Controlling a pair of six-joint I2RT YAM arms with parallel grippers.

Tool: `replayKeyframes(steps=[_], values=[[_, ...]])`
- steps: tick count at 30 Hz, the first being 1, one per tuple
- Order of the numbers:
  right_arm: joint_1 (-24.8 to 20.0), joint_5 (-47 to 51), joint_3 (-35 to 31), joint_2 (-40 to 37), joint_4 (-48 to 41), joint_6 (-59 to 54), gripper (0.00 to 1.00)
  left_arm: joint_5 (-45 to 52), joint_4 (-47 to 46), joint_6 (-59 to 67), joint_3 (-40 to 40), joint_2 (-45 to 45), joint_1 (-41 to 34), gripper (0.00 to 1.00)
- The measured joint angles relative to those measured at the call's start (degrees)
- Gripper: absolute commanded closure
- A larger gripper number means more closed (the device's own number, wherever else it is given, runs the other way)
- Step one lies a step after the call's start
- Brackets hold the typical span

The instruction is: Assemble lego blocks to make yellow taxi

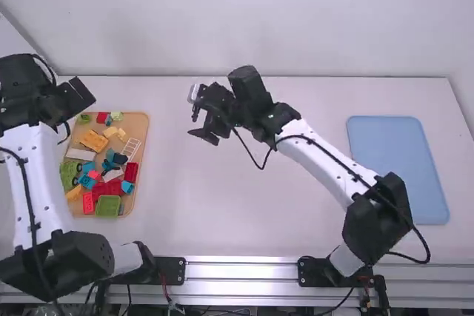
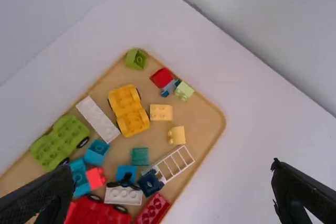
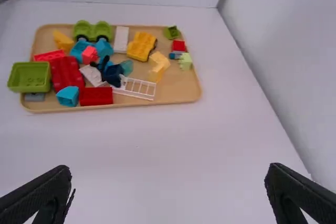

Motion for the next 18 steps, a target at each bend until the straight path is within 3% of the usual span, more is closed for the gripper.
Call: replayKeyframes(steps=[11,18], values=[[-0.5,3.2,-0.2,-0.6,0.4,0.8,0.01,0.0,-13.4,0.8,20.6,23.8,3.2,0.01],[-0.5,3.4,-0.2,-0.6,0.6,0.8,0.01,-1.2,-17.0,-0.3,25.5,35.1,3.3,0.01]])
